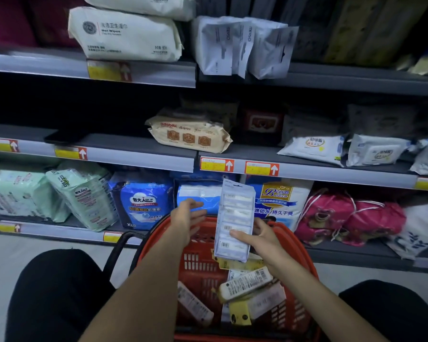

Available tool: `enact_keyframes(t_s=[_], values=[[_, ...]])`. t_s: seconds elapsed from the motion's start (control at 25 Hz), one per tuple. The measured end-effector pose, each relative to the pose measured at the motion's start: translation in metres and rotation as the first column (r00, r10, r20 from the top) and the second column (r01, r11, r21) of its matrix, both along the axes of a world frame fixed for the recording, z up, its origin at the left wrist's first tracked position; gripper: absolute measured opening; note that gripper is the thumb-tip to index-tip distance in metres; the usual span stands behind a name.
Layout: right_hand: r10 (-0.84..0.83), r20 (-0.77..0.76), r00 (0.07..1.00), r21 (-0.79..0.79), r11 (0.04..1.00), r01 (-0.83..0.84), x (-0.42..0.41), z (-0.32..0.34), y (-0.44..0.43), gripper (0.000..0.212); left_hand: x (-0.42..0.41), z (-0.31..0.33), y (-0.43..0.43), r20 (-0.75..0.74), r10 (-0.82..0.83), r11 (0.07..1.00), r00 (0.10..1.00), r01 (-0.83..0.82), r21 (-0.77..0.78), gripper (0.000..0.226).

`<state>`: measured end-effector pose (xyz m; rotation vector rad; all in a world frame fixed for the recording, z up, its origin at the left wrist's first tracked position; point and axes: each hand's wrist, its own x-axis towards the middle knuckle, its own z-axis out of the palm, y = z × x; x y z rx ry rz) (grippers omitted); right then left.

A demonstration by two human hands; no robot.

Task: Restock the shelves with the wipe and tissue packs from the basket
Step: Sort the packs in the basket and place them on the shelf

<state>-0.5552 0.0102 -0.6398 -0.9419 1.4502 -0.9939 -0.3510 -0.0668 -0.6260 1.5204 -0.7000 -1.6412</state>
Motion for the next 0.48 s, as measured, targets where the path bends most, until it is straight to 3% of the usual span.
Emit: enact_keyframes(t_s=[0.28,0.48], values=[[0.012,-0.007,1.000,0.004,1.000,-0.012,-0.005,0.000,-0.005,0.052,-0.030,0.018,-0.017,0.036,-0.320,0.941,0.947,0.322,-0.103,0.069],[0.042,-0.113,0.993,-0.112,0.992,-0.055,-0.013,0.003,-0.012,0.050,-0.025,0.041,-0.037,0.234,-0.503,0.815,0.832,0.546,-0.192,0.039]])
